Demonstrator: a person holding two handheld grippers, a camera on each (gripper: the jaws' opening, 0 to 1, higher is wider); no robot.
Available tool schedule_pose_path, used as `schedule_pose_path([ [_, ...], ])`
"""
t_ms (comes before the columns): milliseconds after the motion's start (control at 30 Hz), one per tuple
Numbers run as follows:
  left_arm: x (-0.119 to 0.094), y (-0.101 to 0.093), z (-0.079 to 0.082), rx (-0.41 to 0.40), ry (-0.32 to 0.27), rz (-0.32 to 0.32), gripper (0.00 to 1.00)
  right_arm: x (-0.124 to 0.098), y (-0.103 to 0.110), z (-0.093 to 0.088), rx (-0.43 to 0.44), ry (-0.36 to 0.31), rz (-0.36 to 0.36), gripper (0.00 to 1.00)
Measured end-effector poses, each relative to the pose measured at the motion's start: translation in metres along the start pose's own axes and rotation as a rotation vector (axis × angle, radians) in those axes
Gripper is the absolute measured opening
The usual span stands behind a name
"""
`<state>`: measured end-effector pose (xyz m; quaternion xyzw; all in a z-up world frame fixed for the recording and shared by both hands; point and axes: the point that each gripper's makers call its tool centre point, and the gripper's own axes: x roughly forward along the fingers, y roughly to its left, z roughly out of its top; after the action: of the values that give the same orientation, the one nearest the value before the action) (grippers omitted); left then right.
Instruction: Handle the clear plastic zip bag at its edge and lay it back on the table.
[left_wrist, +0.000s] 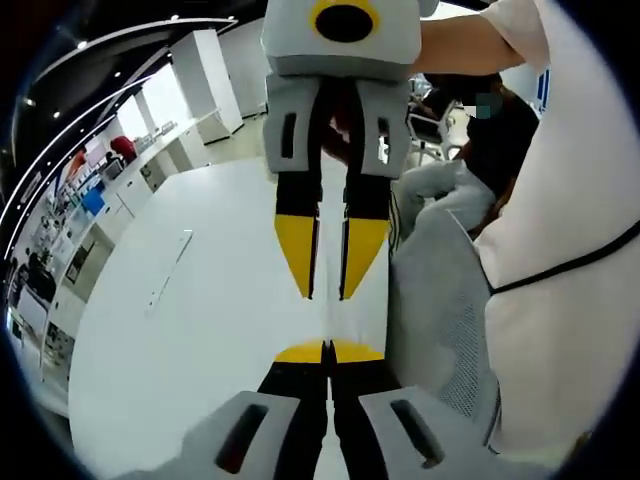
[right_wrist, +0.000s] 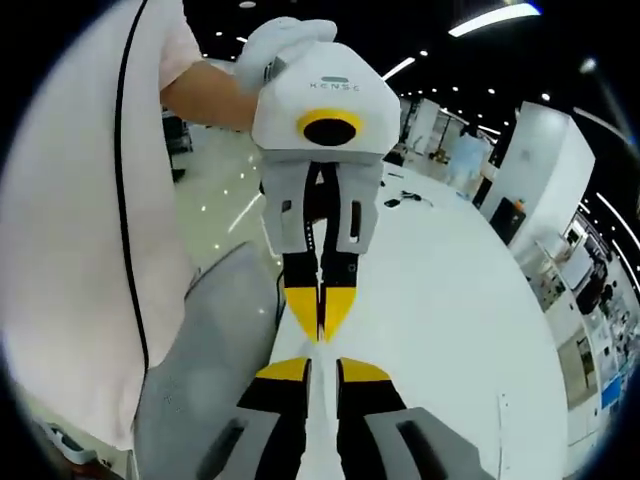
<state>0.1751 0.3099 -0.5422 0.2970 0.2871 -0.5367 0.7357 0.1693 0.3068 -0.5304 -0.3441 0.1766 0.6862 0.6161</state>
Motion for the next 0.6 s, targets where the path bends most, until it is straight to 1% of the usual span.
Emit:
schedule_pose_path([
  [267,-0.0003,0.0004,-0.0007,0.002,0.0,0.008,0.0,0.007,-0.0017,0.0035,-0.017,-0.012,-0.013,0.03],
  [600,0.0002,0.0005,0.0003,0.006,-0.006,0.011,0.0,0.0102,-0.0002,0.0014,-0.031,-0.002,-0.007,0.01],
])
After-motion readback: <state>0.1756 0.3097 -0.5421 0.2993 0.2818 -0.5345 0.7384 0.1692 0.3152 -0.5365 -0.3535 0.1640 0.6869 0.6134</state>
